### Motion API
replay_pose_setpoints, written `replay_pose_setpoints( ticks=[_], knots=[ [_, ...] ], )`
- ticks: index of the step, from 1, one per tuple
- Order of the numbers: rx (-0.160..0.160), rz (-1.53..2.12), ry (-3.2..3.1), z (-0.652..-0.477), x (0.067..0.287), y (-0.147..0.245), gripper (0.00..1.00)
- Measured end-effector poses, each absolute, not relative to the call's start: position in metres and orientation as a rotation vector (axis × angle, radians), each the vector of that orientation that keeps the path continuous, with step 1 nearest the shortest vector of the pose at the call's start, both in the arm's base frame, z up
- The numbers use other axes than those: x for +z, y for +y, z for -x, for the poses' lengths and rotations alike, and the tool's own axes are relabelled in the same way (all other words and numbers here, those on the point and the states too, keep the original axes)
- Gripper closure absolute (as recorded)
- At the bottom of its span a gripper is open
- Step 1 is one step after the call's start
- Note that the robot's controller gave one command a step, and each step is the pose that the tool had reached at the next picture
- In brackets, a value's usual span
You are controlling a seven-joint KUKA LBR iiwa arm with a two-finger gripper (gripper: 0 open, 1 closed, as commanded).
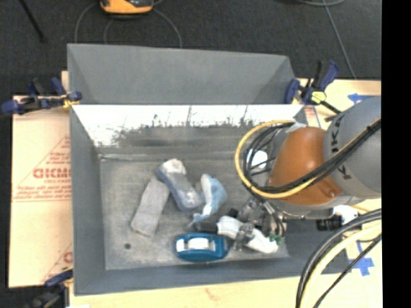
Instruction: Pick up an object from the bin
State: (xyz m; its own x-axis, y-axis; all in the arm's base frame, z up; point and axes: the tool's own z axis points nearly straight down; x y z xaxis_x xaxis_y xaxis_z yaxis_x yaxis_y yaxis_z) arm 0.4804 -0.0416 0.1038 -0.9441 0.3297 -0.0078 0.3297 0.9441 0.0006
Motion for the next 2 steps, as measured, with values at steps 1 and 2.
replay_pose_setpoints(
  ticks=[1,2],
  knots=[
    [0.0,-0.521,3.088,-0.4822,0.1141,-0.0421,1.0],
    [0.0,-0.52,3.092,-0.4813,0.119,-0.042,1.0]
  ],
)
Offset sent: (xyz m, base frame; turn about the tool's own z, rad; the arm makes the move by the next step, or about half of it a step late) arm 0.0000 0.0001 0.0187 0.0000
